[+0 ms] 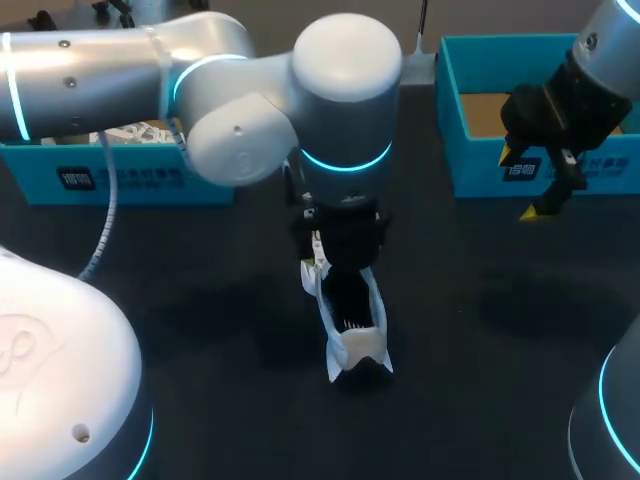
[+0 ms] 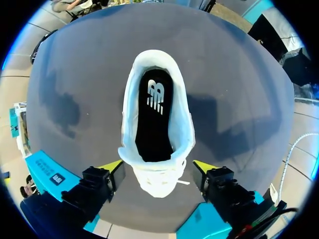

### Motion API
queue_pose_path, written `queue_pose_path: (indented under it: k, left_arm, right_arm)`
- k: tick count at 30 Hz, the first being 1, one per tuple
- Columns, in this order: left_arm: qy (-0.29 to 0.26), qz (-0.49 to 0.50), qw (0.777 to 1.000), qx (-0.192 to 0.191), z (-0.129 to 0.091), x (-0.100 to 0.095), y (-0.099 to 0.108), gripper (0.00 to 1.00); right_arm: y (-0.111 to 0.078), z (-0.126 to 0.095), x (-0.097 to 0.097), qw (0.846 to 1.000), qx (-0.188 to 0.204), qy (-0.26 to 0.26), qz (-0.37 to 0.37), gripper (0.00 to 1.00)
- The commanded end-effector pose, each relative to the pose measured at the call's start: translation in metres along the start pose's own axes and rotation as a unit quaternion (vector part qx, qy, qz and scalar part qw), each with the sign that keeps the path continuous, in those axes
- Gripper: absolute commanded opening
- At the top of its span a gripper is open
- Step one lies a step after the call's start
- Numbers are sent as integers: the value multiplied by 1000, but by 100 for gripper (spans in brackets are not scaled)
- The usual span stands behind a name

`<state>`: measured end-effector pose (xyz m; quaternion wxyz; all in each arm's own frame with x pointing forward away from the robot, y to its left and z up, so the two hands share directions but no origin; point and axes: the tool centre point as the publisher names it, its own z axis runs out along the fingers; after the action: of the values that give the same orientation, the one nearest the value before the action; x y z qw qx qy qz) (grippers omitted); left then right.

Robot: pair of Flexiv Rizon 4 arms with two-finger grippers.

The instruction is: Take the shoe out of the shoebox, open the shoe tongue, remove and reinsert the insole, then place the shoe into the shoebox

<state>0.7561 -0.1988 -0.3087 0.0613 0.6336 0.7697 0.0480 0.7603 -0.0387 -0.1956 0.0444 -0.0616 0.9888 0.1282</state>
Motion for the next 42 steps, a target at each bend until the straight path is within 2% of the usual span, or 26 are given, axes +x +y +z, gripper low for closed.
queue_pose_path:
  k: [1,2,4,5,9,11,16,26,31,35,42]
  left_arm:
    - [3,1,1000,0,3,-1,1,70]
    - [3,1,1000,0,3,-1,2,67]
    - [4,0,1000,0,3,0,2,51]
    - [4,0,1000,0,3,0,2,47]
    - [5,1,1000,3,4,1,1,34]
    - [6,5,1000,6,5,1,-2,33]
    - [10,10,1000,7,7,1,-6,35]
    - [-5,11,1000,4,-8,2,-7,39]
    - [0,19,1000,10,-2,0,-15,39]
    - [8,19,1000,18,6,0,-17,45]
    - [15,21,999,22,14,1,-19,47]
  right_arm:
    - [1,1,-1,1000,2,1,1,100]
    - [1,1,-1,1000,2,1,1,100]
    - [1,1,-1,1000,2,1,1,100]
    - [1,1,-1,1000,2,1,1,100]
    - [1,1,-1,1000,2,1,1,100]
    - [1,1,-1,1000,2,1,1,100]
    - [1,1,-1,1000,2,1,1,100]
    - [1,1,-1,1000,2,1,1,100]
    - [1,1,-1,1000,2,1,1,100]
    - [1,1,-1,1000,2,1,1,100]
    - [1,1,-1,1000,2,1,1,100]
